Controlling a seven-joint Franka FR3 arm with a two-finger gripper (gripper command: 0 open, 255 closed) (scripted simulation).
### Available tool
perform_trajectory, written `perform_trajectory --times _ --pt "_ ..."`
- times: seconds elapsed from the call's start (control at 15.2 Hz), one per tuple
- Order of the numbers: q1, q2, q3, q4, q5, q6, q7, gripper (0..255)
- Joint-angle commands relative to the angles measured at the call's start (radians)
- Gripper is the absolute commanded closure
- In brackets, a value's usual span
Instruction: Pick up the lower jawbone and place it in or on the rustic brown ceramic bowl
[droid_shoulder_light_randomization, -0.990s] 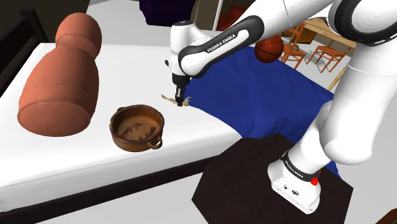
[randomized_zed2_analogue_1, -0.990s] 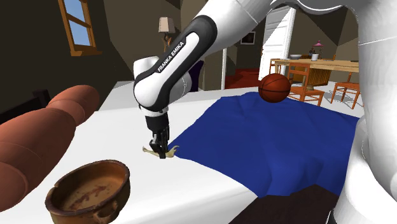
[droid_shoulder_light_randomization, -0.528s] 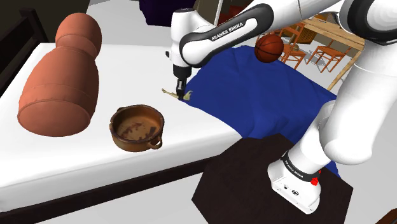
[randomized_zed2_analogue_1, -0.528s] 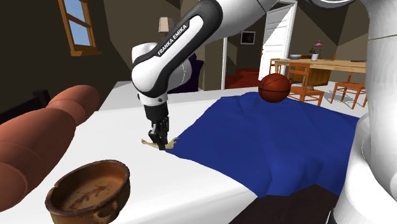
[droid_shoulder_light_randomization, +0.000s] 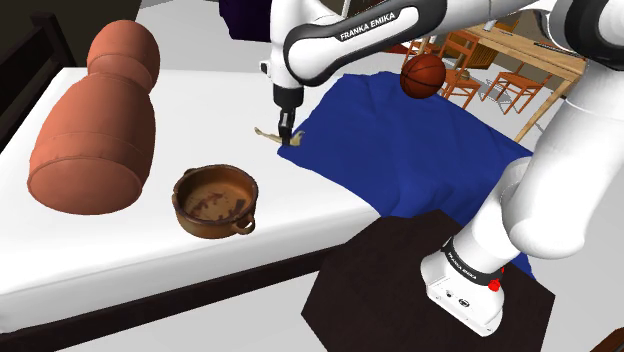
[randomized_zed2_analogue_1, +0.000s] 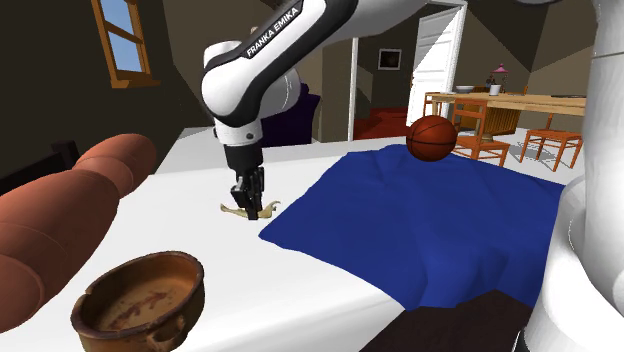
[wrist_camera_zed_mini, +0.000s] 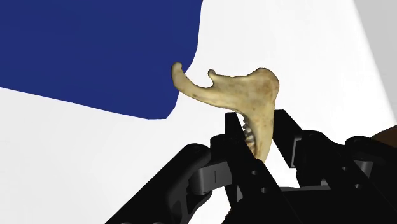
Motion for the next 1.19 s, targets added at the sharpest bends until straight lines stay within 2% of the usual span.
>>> perform_trajectory --times 0.0,0.4,1.12 --pt "0.000 -0.013 0.001 0.012 0.002 -0.025 -0.002 255" --pt "0.000 -0.042 0.002 0.051 0.007 -0.093 -0.007 255" --pt "0.146 0.044 0.106 0.182 -0.002 -0.153 0.240 255"
